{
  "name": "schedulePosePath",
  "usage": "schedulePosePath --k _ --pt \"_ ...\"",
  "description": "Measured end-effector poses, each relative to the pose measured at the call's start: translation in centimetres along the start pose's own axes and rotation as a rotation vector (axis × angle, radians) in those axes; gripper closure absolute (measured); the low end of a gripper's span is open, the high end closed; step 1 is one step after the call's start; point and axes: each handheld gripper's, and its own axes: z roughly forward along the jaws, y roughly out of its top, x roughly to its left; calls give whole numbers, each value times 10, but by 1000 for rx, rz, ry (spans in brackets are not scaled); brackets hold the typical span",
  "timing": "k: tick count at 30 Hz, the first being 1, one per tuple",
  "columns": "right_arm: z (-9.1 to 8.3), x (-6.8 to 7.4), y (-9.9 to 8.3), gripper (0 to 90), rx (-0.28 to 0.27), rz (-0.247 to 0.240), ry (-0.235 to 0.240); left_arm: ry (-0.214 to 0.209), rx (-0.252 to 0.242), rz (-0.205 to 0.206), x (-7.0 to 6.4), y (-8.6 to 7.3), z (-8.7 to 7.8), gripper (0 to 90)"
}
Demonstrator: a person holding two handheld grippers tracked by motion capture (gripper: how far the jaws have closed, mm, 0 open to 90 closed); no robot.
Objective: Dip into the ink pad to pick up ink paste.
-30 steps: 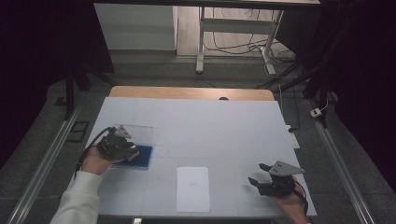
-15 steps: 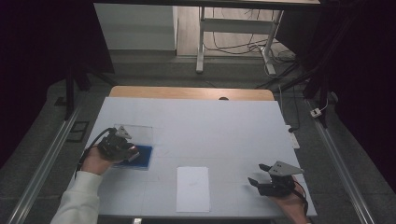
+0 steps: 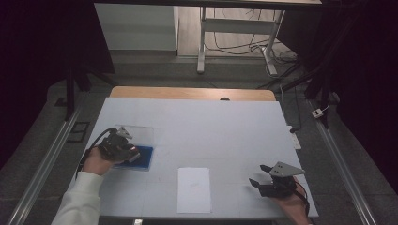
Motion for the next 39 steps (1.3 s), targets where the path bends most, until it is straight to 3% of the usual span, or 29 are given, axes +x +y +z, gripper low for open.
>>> schedulePosePath --k 9,12,22,39 --pt "1 0 0 285 -2 1 2 -5 8 -9 0 1 1 710" --pt "1 0 0 285 -1 -1 0 12 23 12 -3 2 4 710" --pt "0 2 1 284 -1 -3 -1 52 36 24 -10 3 6 712" --pt "0 2 1 281 -2 -4 -4 45 24 13 -9 1 7 712"
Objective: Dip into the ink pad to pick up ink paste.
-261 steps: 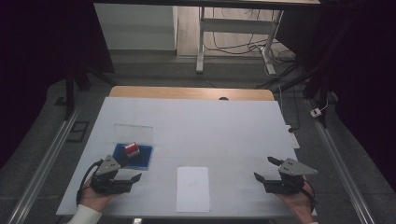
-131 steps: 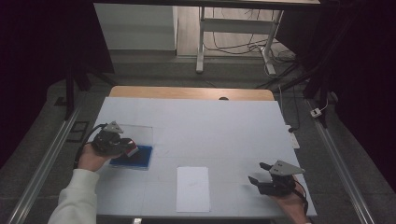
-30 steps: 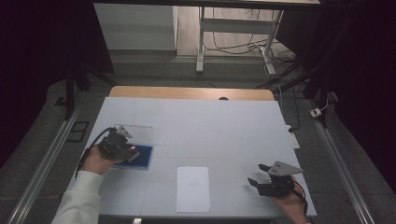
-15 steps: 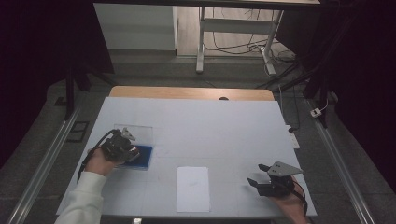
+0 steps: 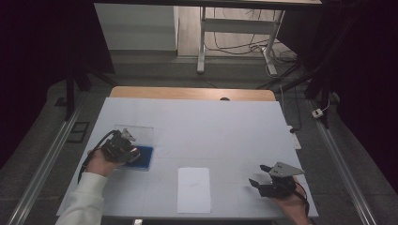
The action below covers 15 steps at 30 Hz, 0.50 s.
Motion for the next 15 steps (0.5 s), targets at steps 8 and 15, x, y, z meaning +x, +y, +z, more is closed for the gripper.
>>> schedulePosePath --k 8,15 --pt "-1 -1 0 281 -2 0 0 14 2 29 -1 3 -7 707" --pt "-2 -3 -2 281 -6 12 -2 31 -55 -6 4 2 -25 706"
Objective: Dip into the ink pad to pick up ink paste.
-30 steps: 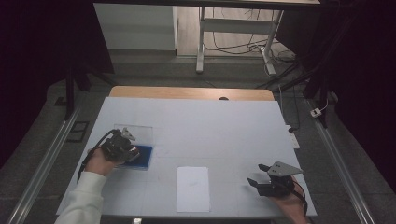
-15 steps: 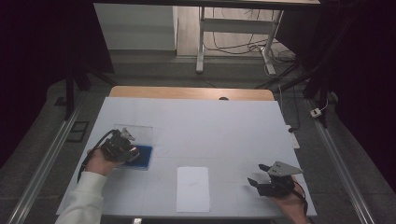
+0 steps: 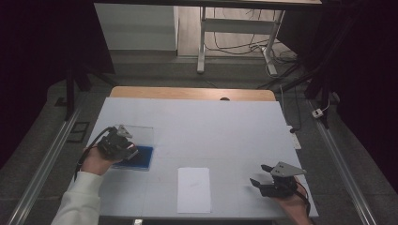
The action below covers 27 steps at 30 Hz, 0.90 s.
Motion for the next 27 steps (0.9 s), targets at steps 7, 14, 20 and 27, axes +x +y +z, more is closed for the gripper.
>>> schedulePosePath --k 7,14,20,27 --pt "-2 1 1 281 4 -8 -9 6 -91 -9 0 1 -31 706" --pt "0 0 -1 281 7 -3 -2 20 -102 -8 0 1 -39 705" --pt "-1 -1 -1 282 9 -5 -2 16 -58 -1 1 1 -24 705" --pt "0 -1 -1 281 12 -6 2 16 -11 -12 3 -1 -6 705"
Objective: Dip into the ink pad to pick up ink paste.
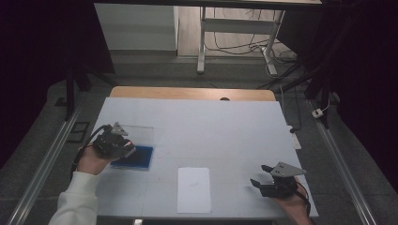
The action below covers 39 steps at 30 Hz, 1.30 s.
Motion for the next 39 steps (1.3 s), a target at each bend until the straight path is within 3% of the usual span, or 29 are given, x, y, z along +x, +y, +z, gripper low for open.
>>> schedulePosePath --k 7,11,20,27,39 --pt "0 0 0 281 3 -1 -4 -34 17 -6 1 -1 11 705" --pt "0 0 0 281 2 -1 -1 -29 48 -9 1 -3 18 705" --pt "-1 0 0 281 2 0 -3 -33 68 -21 1 -2 23 705" --pt "0 0 0 281 4 -5 -4 -41 79 -61 3 -2 24 705" --pt "0 2 1 281 5 -5 0 -32 140 -63 1 2 31 710"
